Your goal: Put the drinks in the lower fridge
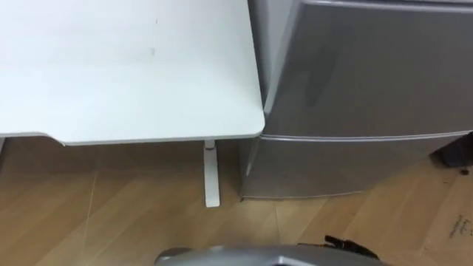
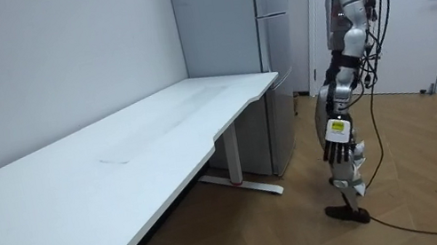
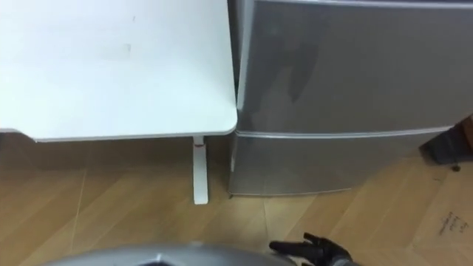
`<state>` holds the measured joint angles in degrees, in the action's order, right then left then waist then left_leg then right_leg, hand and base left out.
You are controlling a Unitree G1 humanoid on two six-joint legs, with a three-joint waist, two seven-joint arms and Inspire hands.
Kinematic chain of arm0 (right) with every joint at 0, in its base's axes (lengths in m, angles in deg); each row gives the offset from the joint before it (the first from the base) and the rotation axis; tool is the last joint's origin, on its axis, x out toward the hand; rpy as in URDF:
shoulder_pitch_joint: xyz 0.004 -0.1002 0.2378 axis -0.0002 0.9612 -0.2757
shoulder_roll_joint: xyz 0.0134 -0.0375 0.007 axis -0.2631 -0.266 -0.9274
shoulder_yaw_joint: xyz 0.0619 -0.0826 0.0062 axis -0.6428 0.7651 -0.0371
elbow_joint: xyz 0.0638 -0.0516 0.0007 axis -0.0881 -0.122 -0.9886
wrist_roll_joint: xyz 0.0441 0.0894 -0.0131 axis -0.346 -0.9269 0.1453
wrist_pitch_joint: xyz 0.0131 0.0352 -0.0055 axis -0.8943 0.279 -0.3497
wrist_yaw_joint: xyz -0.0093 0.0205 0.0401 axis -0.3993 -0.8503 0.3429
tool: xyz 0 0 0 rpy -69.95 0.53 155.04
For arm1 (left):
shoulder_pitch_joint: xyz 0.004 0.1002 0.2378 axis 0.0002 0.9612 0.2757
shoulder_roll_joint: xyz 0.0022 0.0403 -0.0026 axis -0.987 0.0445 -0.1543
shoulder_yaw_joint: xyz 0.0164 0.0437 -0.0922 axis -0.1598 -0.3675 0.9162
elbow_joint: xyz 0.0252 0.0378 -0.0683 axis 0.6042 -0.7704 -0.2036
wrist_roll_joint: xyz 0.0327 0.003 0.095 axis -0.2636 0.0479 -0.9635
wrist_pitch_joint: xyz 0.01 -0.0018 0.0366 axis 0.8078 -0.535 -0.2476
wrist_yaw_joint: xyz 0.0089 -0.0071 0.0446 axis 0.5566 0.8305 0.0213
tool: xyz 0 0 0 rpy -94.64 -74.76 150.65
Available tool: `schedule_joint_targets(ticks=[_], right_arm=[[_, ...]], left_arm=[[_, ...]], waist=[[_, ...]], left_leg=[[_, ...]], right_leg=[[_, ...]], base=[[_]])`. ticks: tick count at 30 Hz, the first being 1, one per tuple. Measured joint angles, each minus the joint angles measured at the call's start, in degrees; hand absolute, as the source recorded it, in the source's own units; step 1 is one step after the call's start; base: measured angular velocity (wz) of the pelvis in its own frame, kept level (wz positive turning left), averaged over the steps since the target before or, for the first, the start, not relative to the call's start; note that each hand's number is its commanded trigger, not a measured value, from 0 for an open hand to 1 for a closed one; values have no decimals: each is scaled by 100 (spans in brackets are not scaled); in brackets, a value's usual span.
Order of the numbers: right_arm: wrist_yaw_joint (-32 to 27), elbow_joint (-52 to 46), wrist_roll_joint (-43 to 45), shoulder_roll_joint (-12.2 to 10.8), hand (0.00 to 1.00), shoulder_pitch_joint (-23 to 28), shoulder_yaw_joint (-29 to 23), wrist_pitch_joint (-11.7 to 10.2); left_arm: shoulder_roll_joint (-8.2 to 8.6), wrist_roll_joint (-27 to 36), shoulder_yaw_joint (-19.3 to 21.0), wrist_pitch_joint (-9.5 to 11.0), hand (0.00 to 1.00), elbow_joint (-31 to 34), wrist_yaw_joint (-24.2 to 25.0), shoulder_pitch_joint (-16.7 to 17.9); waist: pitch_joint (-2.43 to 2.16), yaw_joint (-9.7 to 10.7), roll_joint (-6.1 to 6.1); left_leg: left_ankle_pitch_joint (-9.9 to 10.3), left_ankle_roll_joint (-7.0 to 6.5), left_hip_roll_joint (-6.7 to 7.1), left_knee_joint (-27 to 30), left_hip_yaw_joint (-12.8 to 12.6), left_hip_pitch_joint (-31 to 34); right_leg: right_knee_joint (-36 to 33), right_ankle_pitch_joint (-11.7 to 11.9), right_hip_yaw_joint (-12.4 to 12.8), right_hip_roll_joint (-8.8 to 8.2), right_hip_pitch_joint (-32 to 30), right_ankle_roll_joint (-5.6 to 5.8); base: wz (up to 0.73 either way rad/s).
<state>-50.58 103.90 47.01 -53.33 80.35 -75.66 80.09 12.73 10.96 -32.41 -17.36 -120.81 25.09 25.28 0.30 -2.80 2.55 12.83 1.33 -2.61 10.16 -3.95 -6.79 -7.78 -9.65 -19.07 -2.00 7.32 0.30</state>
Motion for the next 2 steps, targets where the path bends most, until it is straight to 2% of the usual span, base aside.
schedule_joint_targets(ticks=[2], right_arm=[[6,36,-5,-4,0,-3,-3,-1]], left_arm=[[0,-13,4,-7,0,-13,33,3]], waist=[[-2,7,-3]], left_leg=[[0,0,0,-15,3,-8]], right_leg=[[0,0,-2,7,1,0]], base=[[2]])
